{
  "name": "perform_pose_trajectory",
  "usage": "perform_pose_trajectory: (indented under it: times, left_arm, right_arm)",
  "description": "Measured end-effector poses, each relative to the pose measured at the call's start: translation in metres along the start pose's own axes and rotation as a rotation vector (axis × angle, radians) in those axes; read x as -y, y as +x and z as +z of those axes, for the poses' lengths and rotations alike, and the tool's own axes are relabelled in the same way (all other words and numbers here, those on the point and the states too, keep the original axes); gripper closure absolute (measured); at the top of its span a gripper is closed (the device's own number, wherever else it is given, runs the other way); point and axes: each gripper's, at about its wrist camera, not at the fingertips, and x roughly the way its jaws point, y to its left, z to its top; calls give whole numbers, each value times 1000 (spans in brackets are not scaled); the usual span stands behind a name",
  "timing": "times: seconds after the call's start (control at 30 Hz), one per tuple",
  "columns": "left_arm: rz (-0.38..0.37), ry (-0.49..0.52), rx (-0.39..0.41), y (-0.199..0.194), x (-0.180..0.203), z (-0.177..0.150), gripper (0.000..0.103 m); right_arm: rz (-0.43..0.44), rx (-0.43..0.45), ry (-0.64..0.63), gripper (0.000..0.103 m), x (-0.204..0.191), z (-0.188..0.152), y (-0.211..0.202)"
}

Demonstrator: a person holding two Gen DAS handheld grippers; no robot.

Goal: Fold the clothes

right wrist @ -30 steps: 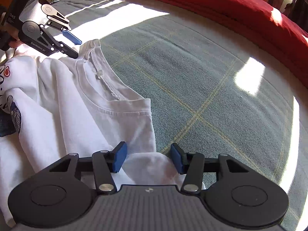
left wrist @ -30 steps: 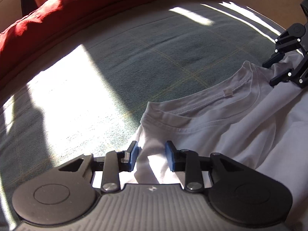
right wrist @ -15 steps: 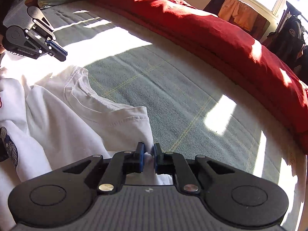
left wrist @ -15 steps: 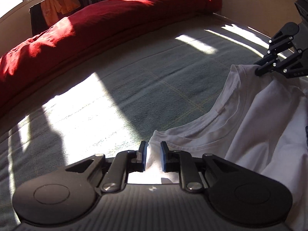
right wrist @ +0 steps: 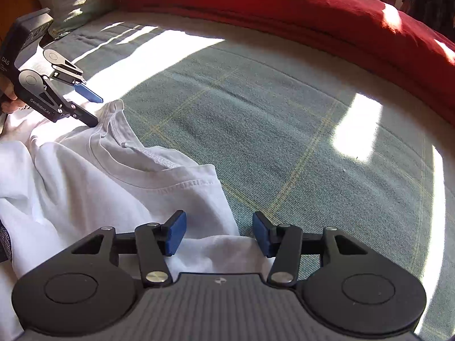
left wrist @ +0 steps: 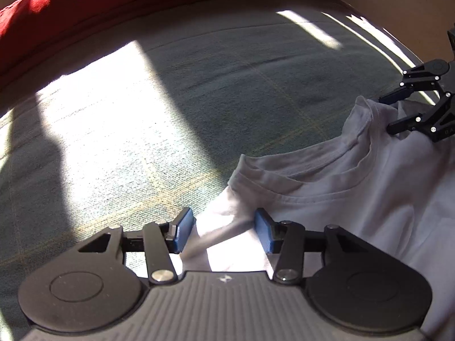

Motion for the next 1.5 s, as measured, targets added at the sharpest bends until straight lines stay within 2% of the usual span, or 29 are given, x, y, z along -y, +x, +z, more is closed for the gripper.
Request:
perform_pose_trajectory:
  times: [0.03,0.07,0.1,0.13,0.17,0.2,0.33,0.47,0.67,0.73,0.77,0.8,0.93,0.97,1.07,1.17,1.27,1.37,1.5]
  left_arm:
    - [3,4,-5,-2,4,-1,66]
    - [-1,6,-9,-4,9,-2,81]
    - [9,14,-11,-6,15,-4,96]
    - [38,38,-7,-8,22,-6,100]
    - [68,63,-3,-10,30,-7,100]
    - [110,93,12,-14,39,-8,101]
    - [171,109,79,-30,48,1,101]
    - [211,101,127,-40,41,27,101]
    - [298,68,196,-31,28,68,101]
    - [331,51,197,-22,25,72,98]
    - [345,43,197,-17,23,74,90]
    - [338,37,189,-15,23,72,90]
    - [323,37,168,-18,26,61,88]
    - [323,41,166,-21,27,57,88]
    - [315,13,169,-42,30,46,88]
    - [295,-9,169,-70,39,32,78]
    - [270,9,164,-100,60,12,73]
    - [252,39,144,-126,85,-10,69]
    - [226,88,143,-158,125,-42,60]
  right_arm:
    - [6,-9,1,45,-2,-1,1]
    - [12,-18,3,48,-5,-2,2]
    - [19,-27,4,60,-7,-3,3]
    - [25,-35,6,72,-9,-5,4]
    - [31,-44,7,93,-12,-6,5]
    - [25,-46,0,93,-15,-6,5]
    - [-58,5,-32,94,-20,-1,-10]
    - [-135,58,-19,94,-5,18,-20]
    - [-262,100,-5,95,22,54,-5]
    - [-287,107,16,95,28,62,5]
    - [-289,97,25,94,30,64,10]
    - [-289,89,33,94,30,65,15]
    - [-279,81,49,85,22,57,14]
    - [-270,84,54,80,19,55,8]
    - [-226,92,83,77,9,47,-21]
    - [-182,99,112,73,-1,40,-49]
    - [-129,104,143,69,-12,31,-78]
    - [-39,85,191,62,-34,13,-105]
    - [42,29,253,61,-73,-22,-130]
